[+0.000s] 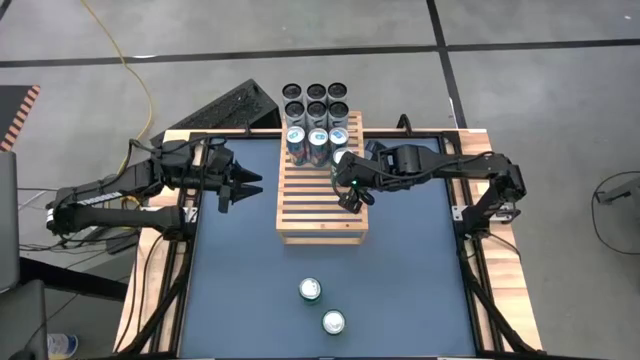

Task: Place canned beverage on shelf
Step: Put the green soda can on the shelf, then put the green soda can on the shelf aligned to the other green soda can

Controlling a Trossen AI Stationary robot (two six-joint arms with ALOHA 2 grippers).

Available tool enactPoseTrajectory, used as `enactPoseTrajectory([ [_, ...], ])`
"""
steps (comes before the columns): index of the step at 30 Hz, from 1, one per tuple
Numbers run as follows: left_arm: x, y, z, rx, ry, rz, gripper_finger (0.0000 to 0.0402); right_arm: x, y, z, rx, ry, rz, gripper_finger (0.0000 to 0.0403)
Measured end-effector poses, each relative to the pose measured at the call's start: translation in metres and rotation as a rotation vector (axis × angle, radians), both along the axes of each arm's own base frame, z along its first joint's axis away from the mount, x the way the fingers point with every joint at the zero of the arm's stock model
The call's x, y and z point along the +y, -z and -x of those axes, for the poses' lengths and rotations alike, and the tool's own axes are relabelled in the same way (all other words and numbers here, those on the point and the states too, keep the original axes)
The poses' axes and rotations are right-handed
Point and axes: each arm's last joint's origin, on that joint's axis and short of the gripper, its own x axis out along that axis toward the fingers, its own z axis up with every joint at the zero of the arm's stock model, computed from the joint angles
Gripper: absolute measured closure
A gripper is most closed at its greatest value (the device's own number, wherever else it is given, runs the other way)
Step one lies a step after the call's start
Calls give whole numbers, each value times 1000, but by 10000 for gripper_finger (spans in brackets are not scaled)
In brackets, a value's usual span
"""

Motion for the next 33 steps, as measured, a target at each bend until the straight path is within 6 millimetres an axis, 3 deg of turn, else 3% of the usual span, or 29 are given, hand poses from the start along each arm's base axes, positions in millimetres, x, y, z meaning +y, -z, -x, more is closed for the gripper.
enactPoseTrajectory([
  [5, 0, 0, 0, 0, 0, 0, 190, 3, 0, -1, 5, -34, -6, 403],
  [9, 0, 0, 0, 0, 1, 0, 190, 17, -5, 2, -4, -85, -29, 403],
  [14, -1, 0, 0, -2, 50, 8, 190, 54, -34, 29, -28, -323, -262, 403],
  [18, -4, 0, 0, -6, 120, 21, 190, 91, -41, 44, -22, -500, -505, 388],
  [21, -6, 0, -1, -6, 144, 24, 190, 125, -38, 51, 16, -588, -517, 348],
  [25, -12, 0, -1, -8, 182, 21, 190, 163, -27, 53, 48, -645, -503, 261],
  [29, -19, -3, -3, -35, 228, 45, 190, 190, -14, 42, 33, -692, -493, 158],
  [33, -27, -8, -4, -76, 233, 85, 190, 207, 2, 27, 28, -706, -492, 90],
])
